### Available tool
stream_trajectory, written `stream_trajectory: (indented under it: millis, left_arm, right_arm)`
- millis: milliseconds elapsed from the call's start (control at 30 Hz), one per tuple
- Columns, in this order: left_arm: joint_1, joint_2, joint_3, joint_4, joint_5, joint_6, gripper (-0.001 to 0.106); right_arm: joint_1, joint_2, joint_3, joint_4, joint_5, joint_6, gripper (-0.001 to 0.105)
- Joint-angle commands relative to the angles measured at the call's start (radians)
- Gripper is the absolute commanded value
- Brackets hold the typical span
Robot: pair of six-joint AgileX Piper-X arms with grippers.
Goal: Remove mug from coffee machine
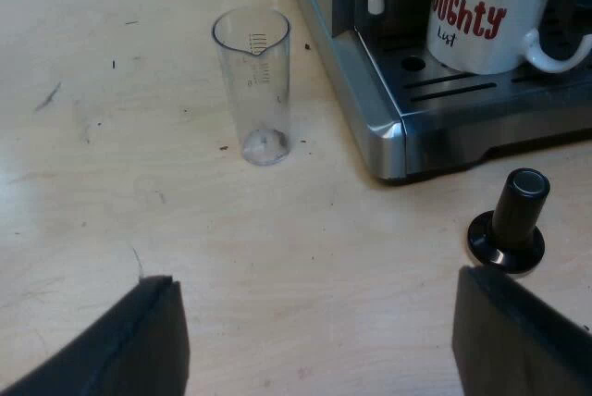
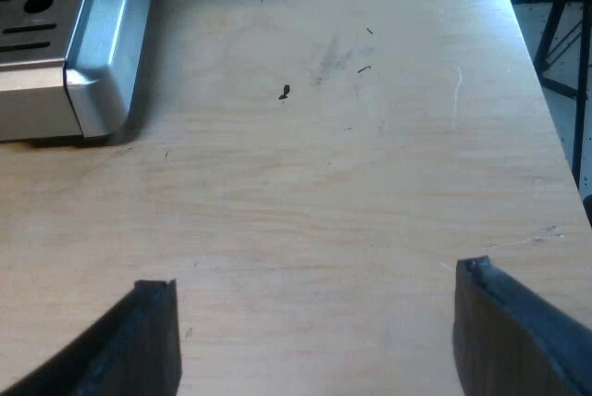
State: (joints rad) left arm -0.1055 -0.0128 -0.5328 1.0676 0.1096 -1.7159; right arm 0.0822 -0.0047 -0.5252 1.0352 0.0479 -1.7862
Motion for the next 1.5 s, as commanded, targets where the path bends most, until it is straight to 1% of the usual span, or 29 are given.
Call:
stream_trajectory:
  millis: [33,167,300,400,467,533,567,700,733,767,800,833,967,1067,1133,1200,1233,1367,1500]
  left_arm:
    - [-0.001,-0.039,0.000,-0.014,-0.001,0.000,0.063]
    - [-0.001,-0.039,0.000,-0.014,-0.001,0.000,0.063]
    - [-0.001,-0.039,0.000,-0.014,0.034,0.000,0.063]
    - [-0.001,-0.039,0.000,-0.014,0.038,0.000,0.063]
    - [-0.001,-0.039,-0.007,-0.014,0.038,0.000,0.066]
    - [-0.001,-0.036,-0.023,-0.014,0.038,0.000,0.074]
    - [-0.001,-0.035,-0.028,-0.014,0.038,0.000,0.076]
    - [-0.001,-0.006,-0.063,-0.019,0.038,0.000,0.077]
    - [-0.001,0.013,-0.079,-0.019,0.044,0.000,0.077]
    - [-0.001,0.019,-0.086,-0.019,0.047,0.000,0.077]
    - [-0.004,0.034,-0.098,-0.019,0.054,-0.005,0.077]
    - [-0.006,0.053,-0.114,-0.024,0.060,-0.009,0.077]
    - [-0.019,0.108,-0.152,-0.058,0.085,-0.015,0.077]
    - [-0.041,0.164,-0.181,-0.086,0.110,-0.052,0.077]
    - [-0.055,0.196,-0.196,-0.099,0.113,-0.055,0.077]
    - [-0.079,0.234,-0.209,-0.115,0.113,-0.055,0.077]
    - [-0.093,0.251,-0.213,-0.128,0.125,-0.055,0.077]
    - [-0.140,0.297,-0.215,-0.180,0.185,-0.060,0.077]
    - [-0.208,0.350,-0.215,-0.190,0.186,-0.056,0.077]
  right_arm:
    - [-0.001,-0.047,-0.004,-0.006,-0.003,-0.004,0.063]
    - [-0.001,-0.047,-0.004,-0.006,-0.004,-0.004,0.063]
    - [-0.001,-0.047,-0.007,-0.006,-0.004,-0.004,0.063]
    - [-0.001,-0.038,-0.023,-0.006,-0.006,-0.004,0.063]
    - [-0.001,-0.025,-0.040,-0.006,-0.007,-0.004,0.063]
    - [-0.001,0.000,-0.065,-0.003,-0.007,-0.004,0.063]
    - [-0.001,0.010,-0.072,-0.003,-0.007,-0.004,0.063]
    - [-0.001,0.056,-0.110,-0.003,-0.048,-0.007,0.063]
    - [-0.001,0.095,-0.138,-0.003,-0.092,-0.014,0.063]
    - [-0.001,0.107,-0.146,-0.003,-0.107,-0.018,0.063]
    - [-0.001,0.124,-0.159,-0.003,-0.125,-0.031,0.063]
    - [-0.001,0.155,-0.181,-0.003,-0.148,-0.059,0.063]
    - [-0.001,0.225,-0.237,-0.005,-0.174,-0.099,0.063]
    - [0.015,0.294,-0.290,-0.008,-0.230,-0.104,0.063]
    - [0.036,0.329,-0.311,-0.007,-0.246,-0.104,0.063]
    - [0.072,0.376,-0.335,-0.007,-0.247,-0.133,0.063]
    - [0.088,0.398,-0.343,-0.010,-0.247,-0.149,0.063]
    - [0.154,0.455,-0.357,-0.046,-0.247,-0.157,0.063]
    - [0.248,0.510,-0.356,-0.119,-0.247,-0.157,0.063]
